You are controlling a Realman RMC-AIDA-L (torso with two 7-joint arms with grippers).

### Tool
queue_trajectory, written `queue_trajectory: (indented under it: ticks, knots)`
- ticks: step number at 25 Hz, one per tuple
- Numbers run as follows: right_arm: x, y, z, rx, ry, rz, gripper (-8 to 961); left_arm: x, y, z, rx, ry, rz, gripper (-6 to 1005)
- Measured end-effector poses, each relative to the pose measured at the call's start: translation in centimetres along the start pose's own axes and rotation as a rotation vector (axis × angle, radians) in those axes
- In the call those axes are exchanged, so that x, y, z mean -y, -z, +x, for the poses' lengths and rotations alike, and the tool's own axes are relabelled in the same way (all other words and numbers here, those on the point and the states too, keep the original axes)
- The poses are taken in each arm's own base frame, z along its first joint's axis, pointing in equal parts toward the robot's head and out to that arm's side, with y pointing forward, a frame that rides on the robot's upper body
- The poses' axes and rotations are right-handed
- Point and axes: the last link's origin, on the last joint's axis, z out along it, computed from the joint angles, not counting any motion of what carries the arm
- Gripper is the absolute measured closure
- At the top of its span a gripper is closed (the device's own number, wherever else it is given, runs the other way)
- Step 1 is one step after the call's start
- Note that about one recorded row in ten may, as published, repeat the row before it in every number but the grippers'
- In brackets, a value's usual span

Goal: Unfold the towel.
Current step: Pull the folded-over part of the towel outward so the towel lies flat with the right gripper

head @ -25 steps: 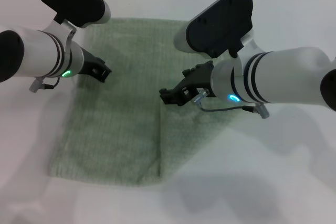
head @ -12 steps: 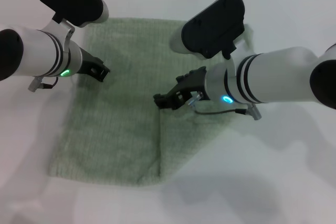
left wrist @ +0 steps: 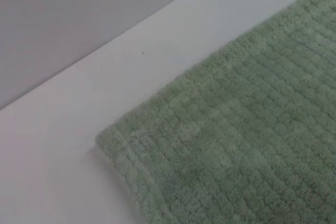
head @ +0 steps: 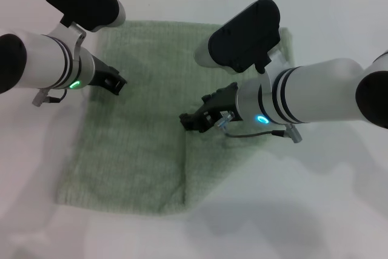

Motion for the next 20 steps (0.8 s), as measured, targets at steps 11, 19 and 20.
queue_trajectory:
  ticks: [11,19,20]
  knots:
    - [0.06,-0.12,0.22,-0.03,0.031,0.0,510,0.01,-0.02,-0.31,0.006,-0.003,-0.001,1001]
    - [-0.4,0.26,-0.13,-0.032,0.062,-0.011,866,0.05,0.03,-0.35,0.007,-0.007,0.0,1001]
    - [-0.5,0.38,-0.21,-0.032,0.067,-0.013,907,0.04,0.04,-0.35,0.008,-0.008,-0.001,1001]
